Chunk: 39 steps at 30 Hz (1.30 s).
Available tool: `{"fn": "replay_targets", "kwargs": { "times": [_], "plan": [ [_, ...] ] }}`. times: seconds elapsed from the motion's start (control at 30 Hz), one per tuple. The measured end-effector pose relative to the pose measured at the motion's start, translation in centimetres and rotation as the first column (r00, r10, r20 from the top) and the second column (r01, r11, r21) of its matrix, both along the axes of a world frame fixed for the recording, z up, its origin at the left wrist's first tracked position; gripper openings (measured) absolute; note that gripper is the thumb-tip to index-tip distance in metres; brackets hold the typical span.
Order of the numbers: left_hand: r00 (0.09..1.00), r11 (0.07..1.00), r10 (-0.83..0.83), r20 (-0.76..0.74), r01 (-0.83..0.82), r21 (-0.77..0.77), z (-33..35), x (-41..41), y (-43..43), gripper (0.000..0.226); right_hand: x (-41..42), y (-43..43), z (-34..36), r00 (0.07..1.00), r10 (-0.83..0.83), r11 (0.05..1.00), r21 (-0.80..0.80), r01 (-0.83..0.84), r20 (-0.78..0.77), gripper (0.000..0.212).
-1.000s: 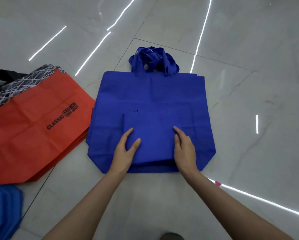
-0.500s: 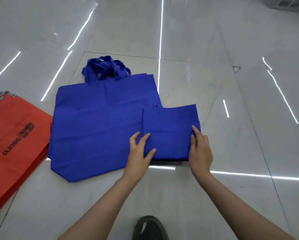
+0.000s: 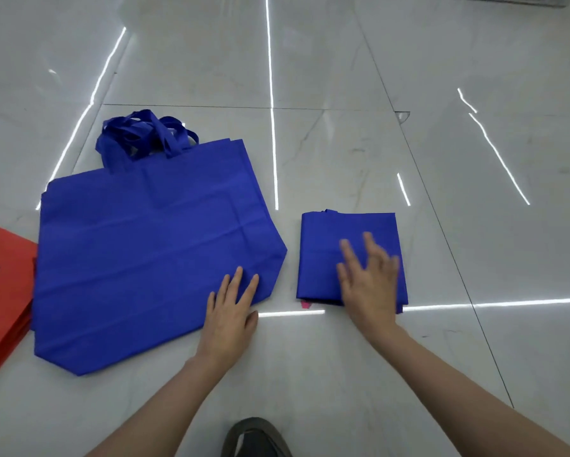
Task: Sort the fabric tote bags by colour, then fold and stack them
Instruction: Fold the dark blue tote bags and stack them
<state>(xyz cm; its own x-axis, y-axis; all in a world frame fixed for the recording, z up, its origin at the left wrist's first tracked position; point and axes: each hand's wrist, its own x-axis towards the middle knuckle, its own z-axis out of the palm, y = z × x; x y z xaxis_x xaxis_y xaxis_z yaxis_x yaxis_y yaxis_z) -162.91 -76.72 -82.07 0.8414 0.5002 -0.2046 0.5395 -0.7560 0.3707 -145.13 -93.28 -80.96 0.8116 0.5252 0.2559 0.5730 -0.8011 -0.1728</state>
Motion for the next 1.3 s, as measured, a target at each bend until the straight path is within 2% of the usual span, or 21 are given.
{"fn": "replay_targets", "kwargs": {
  "times": [0.07,0.1,0.2,0.27,0.33,0.4,0.43,0.5,0.57,0.63,0.67,0.77,0.87,0.97,1.07,1.1,1.17,1.23,1.27,1.3],
  "plan": [
    [0.999,0.998,-0.011,0.042,0.008,0.068,-0.2,-0.4,0.4,0.075,-2.5,1.7,-0.6,0.970,0.243,0.967,-0.089,-0.240,0.015,0.048],
    [0.999,0.997,0.012,0.038,-0.015,0.076,-0.2,-0.6,0.6,0.075,-3.6,2.2,-1.0,0.957,0.291,0.946,-0.143,-0.290,-0.018,0.048],
    [0.997,0.997,0.075,-0.001,-0.075,0.010,-0.4,-1.3,1.5,0.070,-4.3,2.6,-2.0,0.954,0.274,0.916,-0.270,-0.297,-0.120,0.047],
    [0.999,0.999,0.042,-0.002,-0.042,-0.006,-0.4,-2.0,2.2,0.071,-3.4,2.2,-2.3,0.956,0.259,0.891,-0.348,-0.292,-0.137,0.044],
    [1.000,1.000,0.012,0.027,-0.012,0.016,-0.1,-2.7,3.0,0.072,-2.5,2.4,-1.8,0.963,0.242,0.911,-0.314,-0.267,-0.118,0.035],
    [1.000,0.999,0.010,0.022,-0.011,0.042,0.4,-3.8,4.1,0.074,-2.2,3.1,-1.0,0.956,0.282,0.944,-0.158,-0.291,-0.080,0.032],
    [1.000,0.999,0.012,0.010,-0.012,0.041,0.6,-4.4,4.7,0.075,-2.2,3.7,-0.6,0.932,0.359,0.929,-0.082,-0.361,-0.038,0.032],
    [1.000,1.000,-0.002,0.004,0.002,0.030,0.8,-5.8,5.9,0.078,-3.0,4.9,0.1,0.815,0.579,0.815,-0.047,-0.578,0.024,0.038],
    [0.999,0.999,-0.025,-0.019,0.026,0.035,0.8,-7.3,6.9,0.080,-4.1,6.4,0.2,0.665,0.746,0.663,-0.121,-0.739,0.024,0.050],
    [0.997,1.000,-0.020,-0.068,0.022,0.020,0.8,-8.6,7.6,0.081,-5.1,7.7,-0.4,0.581,0.813,0.562,-0.222,-0.797,-0.026,0.053],
    [0.996,1.000,-0.010,-0.089,0.011,0.008,0.8,-9.1,7.9,0.082,-5.3,8.3,-0.7,0.569,0.821,0.543,-0.247,-0.803,-0.044,0.051],
    [0.994,1.000,-0.028,-0.108,0.028,-0.002,0.8,-9.9,8.5,0.085,-4.7,9.3,-0.8,0.608,0.792,0.588,-0.204,-0.783,-0.052,0.050],
    [0.997,0.996,-0.056,-0.054,0.060,0.071,1.0,-10.9,9.2,0.090,-3.9,10.0,0.5,0.684,0.728,0.684,-0.005,-0.729,-0.048,0.033],
    [0.999,0.990,0.004,0.045,-0.010,0.137,1.6,-12.4,10.2,0.072,-3.5,11.1,2.6,0.791,0.606,0.790,0.181,-0.586,-0.086,0.025],
    [0.979,0.977,0.081,0.188,-0.115,0.177,2.3,-14.1,11.3,0.053,-2.9,11.4,3.6,0.816,0.570,0.811,0.224,-0.541,-0.095,0.023],
    [0.958,0.970,0.147,0.247,-0.188,0.152,2.6,-14.7,11.7,0.052,-2.9,11.5,3.8,0.819,0.560,0.818,0.240,-0.523,-0.125,0.022],
    [0.854,0.921,0.379,0.355,-0.386,-0.054,3.7,-15.5,12.3,0.040,-3.0,11.8,4.6,0.812,0.554,0.817,0.309,-0.487,-0.186,0.018],
    [0.660,0.777,0.629,0.409,-0.518,-0.359,5.3,-15.6,13.0,0.013,-3.3,12.1,5.8,0.785,0.567,0.791,0.432,-0.433,-0.252,0.012],
    [0.578,0.713,0.700,0.419,-0.528,-0.462,5.9,-15.5,13.6,0.012,-3.4,12.2,6.5,0.754,0.573,0.780,0.496,-0.381,-0.322,0.009],
    [0.521,0.665,0.745,0.416,-0.532,-0.523,6.4,-15.5,14.1,0.021,-3.4,12.1,7.1,0.703,0.584,0.772,0.545,-0.327,-0.406,0.011]
  ]
}}
